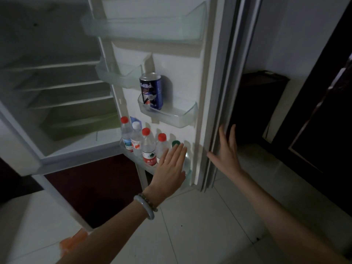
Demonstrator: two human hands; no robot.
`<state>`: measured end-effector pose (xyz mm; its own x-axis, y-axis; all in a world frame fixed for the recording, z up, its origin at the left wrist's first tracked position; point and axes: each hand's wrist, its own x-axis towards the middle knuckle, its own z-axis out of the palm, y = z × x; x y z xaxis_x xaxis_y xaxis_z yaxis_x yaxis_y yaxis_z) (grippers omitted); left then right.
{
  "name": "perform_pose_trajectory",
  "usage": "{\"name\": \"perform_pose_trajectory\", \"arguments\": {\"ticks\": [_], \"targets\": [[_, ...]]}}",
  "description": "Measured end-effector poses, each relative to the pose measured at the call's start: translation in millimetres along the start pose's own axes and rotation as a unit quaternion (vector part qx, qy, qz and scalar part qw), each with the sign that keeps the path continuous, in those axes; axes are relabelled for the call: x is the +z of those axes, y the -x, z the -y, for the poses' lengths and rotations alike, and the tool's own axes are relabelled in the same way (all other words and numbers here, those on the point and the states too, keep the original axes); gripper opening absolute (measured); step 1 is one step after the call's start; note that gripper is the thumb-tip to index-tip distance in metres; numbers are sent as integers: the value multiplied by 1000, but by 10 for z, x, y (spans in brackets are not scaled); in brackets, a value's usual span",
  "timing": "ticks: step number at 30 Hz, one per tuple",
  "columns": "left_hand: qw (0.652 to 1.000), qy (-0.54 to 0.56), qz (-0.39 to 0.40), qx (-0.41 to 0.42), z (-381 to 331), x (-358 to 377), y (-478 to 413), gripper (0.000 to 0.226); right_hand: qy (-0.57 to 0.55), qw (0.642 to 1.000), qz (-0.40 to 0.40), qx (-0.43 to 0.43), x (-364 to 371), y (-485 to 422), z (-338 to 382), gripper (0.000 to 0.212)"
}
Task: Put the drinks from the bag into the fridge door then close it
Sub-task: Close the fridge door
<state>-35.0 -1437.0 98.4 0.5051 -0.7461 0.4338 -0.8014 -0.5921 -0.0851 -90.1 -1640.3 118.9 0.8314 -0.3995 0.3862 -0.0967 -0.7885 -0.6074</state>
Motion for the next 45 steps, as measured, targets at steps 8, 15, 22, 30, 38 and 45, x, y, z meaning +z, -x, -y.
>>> {"name": "perform_pose_trajectory", "arguments": {"ticks": [8,15,22,30,38,45], "targets": [[1000,-9,-1,-11,267,-379,682,77,23,998,36,-51,112,680,595,99],[999,-12,-29,-12,456,-700,1212,79,41,994,48,-93,357,1210,1079,104],[999,-3,-28,-35,716,-858,1799,77,48,983,75,-163,587,1558,1554,100],[995,16,-41,-88,1133,-1025,2285,73,33,967,118,-223,901,1556,2148,92],[984,39,-45,-165,1701,-1074,2604,75,46,941,151,-299,1590,1095,2693,89],[968,30,-57,-242,2475,-1153,2910,81,16,907,183,-378,2427,759,3182,89]]}}
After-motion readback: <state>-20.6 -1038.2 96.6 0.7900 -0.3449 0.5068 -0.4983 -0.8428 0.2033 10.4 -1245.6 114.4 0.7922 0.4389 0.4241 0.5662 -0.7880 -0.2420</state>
